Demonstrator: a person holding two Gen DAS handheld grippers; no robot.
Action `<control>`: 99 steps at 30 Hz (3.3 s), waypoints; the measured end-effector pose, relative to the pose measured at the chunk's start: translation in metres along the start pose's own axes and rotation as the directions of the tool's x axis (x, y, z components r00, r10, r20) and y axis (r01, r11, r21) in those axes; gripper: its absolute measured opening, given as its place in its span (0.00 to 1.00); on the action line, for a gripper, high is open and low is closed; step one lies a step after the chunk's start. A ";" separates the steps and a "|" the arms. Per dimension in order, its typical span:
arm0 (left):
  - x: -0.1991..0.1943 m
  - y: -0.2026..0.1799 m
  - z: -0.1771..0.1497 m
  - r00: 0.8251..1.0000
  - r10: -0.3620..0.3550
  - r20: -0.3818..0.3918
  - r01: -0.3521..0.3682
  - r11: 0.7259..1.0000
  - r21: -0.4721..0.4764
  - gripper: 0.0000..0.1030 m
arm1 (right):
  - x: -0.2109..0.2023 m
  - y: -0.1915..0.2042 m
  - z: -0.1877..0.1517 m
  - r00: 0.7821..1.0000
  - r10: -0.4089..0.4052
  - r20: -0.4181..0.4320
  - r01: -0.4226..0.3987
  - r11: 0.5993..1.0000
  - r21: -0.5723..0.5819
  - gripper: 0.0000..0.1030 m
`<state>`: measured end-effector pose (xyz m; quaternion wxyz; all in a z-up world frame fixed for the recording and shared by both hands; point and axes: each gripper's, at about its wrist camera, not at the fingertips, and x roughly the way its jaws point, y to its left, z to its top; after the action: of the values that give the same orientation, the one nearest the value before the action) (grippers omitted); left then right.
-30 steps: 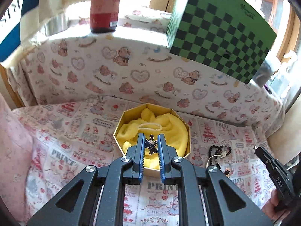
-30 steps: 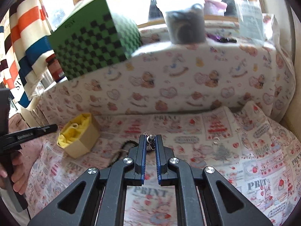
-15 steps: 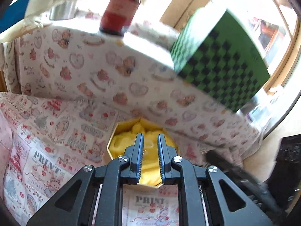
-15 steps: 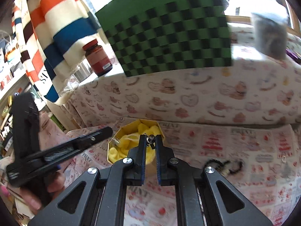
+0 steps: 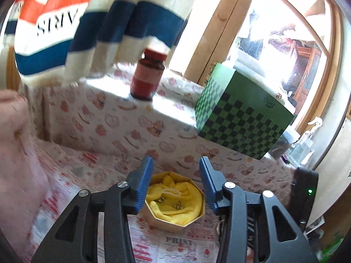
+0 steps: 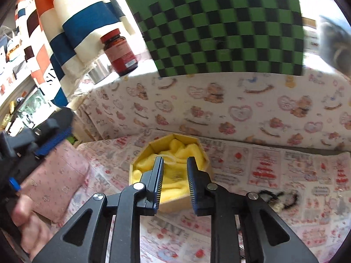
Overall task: Organize jewelry
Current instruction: 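Open the right gripper to drop the earrings onto the yellow cloth, then move the right gripper back to the jewelry pile beside the bangle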
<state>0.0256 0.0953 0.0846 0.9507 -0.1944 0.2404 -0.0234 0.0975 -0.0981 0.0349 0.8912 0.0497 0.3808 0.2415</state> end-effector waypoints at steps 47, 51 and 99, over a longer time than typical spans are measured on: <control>0.030 -0.079 -0.066 0.987 0.160 -0.005 -0.150 0.939 0.310 0.97 | -0.044 -0.100 -0.073 0.985 -0.144 -0.093 0.154 0.980 0.123 0.28; 0.029 -0.084 -0.068 0.985 0.170 0.005 -0.162 0.931 0.327 0.97 | -0.029 -0.092 -0.080 0.970 -0.214 -0.113 0.222 0.973 0.067 0.28; 0.026 -0.083 -0.066 0.979 0.200 0.028 -0.198 0.921 0.334 0.97 | -0.056 -0.112 -0.073 0.939 -0.264 -0.220 0.262 0.964 -0.040 0.08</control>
<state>0.0221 -0.0085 0.0513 0.9666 -0.0043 0.2544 0.0321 0.0565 -0.2297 -0.0103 0.8672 -0.0337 0.4805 0.1263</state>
